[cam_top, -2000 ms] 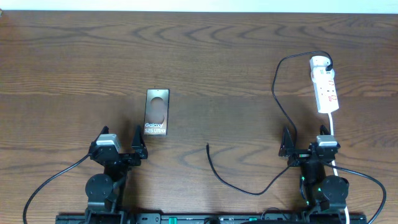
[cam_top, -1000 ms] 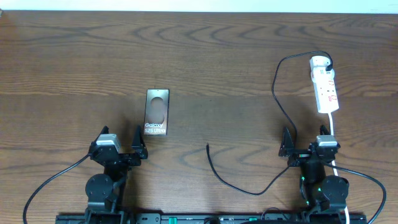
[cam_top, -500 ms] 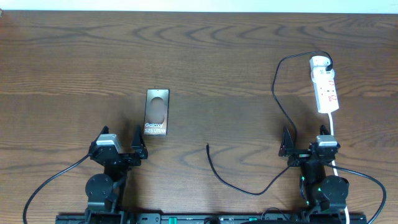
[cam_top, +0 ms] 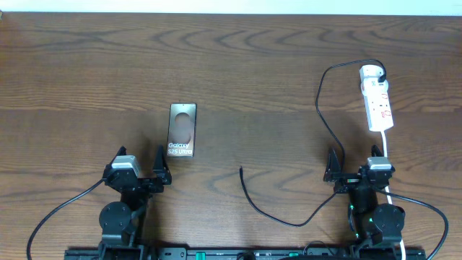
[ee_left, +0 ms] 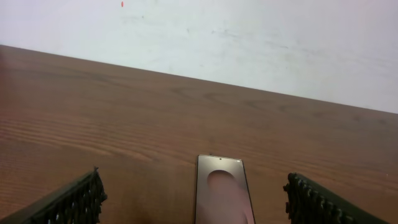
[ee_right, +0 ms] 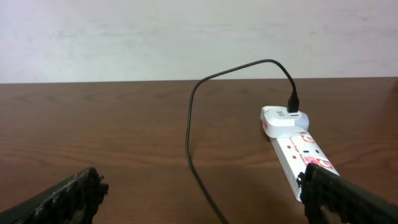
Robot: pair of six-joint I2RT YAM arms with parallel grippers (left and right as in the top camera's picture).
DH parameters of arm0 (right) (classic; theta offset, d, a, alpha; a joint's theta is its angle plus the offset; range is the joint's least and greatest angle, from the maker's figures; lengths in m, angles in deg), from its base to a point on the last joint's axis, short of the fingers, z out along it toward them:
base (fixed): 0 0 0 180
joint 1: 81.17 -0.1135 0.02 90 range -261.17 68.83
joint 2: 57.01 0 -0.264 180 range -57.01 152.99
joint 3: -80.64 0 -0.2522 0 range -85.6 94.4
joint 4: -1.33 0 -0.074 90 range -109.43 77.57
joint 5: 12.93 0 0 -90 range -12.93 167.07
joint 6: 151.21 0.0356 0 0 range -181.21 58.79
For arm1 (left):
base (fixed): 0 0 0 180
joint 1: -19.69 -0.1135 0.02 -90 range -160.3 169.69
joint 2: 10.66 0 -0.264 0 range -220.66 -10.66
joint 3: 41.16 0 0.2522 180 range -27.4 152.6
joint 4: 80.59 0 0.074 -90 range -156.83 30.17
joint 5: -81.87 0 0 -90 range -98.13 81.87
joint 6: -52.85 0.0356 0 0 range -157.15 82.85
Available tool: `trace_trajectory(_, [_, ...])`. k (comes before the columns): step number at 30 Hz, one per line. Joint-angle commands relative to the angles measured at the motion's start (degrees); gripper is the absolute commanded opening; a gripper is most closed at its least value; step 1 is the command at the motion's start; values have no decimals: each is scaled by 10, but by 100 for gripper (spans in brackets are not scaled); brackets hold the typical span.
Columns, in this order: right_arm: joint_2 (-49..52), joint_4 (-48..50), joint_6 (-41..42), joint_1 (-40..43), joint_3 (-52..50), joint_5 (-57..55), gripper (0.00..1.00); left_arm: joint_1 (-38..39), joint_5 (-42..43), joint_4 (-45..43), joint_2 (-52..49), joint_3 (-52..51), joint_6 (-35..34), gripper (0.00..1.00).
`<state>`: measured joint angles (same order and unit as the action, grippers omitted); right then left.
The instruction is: Plug charger to phone and switch on socket
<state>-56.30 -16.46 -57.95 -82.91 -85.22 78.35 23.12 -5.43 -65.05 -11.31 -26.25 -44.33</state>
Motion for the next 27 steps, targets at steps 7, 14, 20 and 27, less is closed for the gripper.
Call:
trace_trajectory(7, [-3, -3, -2, -1, -1, -5, 99, -1, -5, 23, 0, -9, 9, 91])
trace_trajectory(14, [-3, -3, -2, -1, -1, -5, 99, -1, -6, 23, 0, -9, 10, 91])
trace_trajectory(20, [-3, -3, -2, -1, -1, -5, 99, -1, -8, 23, 0, -9, 10, 91])
trace_trajectory(27, [-3, -3, -2, -1, -1, -5, 99, -1, -1, 19, 0, -3, -15, 91])
